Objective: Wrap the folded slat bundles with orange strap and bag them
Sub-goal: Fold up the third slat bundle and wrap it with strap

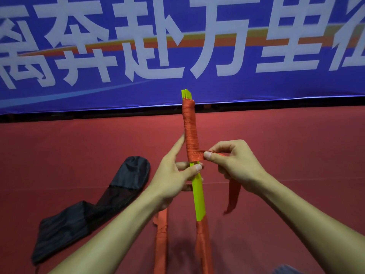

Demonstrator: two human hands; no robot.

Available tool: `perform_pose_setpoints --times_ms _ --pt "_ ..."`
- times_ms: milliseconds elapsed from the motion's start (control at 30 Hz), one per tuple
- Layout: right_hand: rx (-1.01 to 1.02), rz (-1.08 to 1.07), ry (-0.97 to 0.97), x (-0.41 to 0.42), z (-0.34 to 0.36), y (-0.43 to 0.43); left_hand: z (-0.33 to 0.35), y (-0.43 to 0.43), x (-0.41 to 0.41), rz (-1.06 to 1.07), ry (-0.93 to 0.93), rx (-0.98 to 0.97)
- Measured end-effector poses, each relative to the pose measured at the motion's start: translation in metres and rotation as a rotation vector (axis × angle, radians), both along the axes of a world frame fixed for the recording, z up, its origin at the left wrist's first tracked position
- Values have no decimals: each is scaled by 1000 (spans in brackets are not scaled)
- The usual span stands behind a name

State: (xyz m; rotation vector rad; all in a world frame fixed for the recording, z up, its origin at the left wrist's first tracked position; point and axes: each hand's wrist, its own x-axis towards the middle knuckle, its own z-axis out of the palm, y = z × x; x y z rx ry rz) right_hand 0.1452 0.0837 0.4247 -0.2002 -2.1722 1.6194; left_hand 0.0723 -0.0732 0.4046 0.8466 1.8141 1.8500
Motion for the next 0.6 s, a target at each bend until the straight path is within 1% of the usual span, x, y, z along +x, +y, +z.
perform_pose_setpoints --times_ms 233,400,500,600 --pt "123 -23 -1 0 2 0 -2 4 1 -87 -91 44" --pt "170 -104 -12 0 0 5 2 7 7 -131 -192 186" --pt "137 -91 3 0 -2 2 2 12 13 -98 -221 265" --pt "134 -64 22 1 -1 -3 -1 18 15 -19 -164 286"
